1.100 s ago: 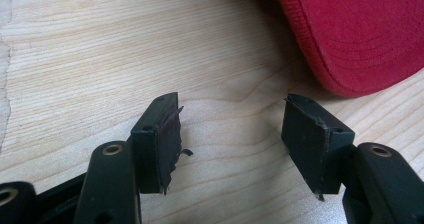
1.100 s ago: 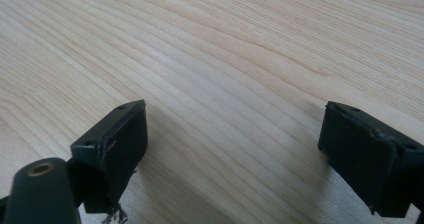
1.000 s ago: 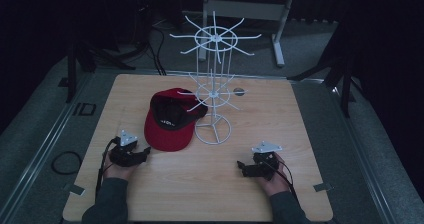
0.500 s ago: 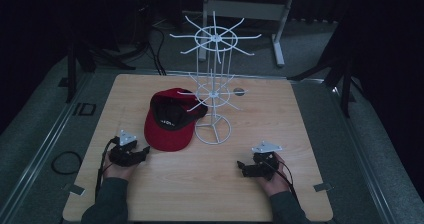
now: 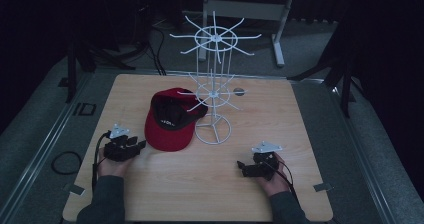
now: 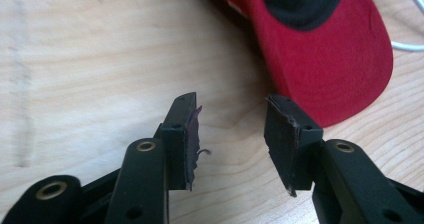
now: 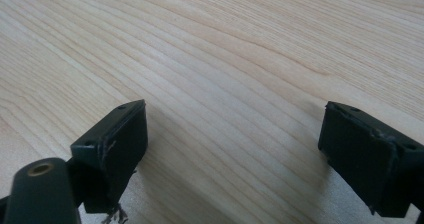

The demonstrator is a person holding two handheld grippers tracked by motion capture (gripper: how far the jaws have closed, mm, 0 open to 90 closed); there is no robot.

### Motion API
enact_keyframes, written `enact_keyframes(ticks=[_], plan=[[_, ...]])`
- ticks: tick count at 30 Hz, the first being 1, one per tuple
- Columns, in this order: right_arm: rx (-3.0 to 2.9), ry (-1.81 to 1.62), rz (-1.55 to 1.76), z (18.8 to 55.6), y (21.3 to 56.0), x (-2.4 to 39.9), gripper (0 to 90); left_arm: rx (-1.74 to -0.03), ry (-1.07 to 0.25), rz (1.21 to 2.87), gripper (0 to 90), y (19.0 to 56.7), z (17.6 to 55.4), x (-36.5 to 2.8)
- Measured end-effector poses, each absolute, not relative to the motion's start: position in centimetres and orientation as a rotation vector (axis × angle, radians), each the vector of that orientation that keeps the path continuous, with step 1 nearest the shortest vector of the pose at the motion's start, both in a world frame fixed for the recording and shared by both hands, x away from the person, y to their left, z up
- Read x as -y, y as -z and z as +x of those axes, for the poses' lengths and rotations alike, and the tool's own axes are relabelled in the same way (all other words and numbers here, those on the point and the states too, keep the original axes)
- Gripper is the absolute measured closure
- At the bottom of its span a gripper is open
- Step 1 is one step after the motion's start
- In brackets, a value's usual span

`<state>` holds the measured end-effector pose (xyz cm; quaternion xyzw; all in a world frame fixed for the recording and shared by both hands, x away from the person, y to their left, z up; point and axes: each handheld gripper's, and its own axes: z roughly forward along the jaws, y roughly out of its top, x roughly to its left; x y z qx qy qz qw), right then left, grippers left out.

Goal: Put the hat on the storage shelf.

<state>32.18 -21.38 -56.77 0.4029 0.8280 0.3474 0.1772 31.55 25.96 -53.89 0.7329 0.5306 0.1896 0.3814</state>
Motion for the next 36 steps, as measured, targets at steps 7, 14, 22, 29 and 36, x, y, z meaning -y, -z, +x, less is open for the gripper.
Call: enact_keyframes(ticks=[7, 14, 22, 29, 36], plan=[[-2.343, -0.983, 1.141, 32.2, 56.8, 21.4, 12.1, -1.302, -0.484, 1.837, 56.4, 51.9, 31.3, -26.7], [-2.343, -0.983, 1.141, 32.2, 56.8, 21.4, 12.1, -1.270, -0.464, 1.819, 55.5, 51.1, 31.8, -26.2], [-2.343, -0.983, 1.141, 32.2, 56.8, 21.4, 12.1, -1.275, -0.400, 1.891, 55.9, 52.2, 33.8, -24.7], [-2.343, -0.983, 1.141, 32.2, 56.8, 21.4, 12.1, -1.262, -0.341, 1.945, 73.9, 52.8, 33.5, -23.5], [-2.343, -0.983, 1.140, 32.2, 56.8, 21.4, 12.1, -1.227, -0.208, 2.002, 66.5, 53.6, 33.5, -21.8]])
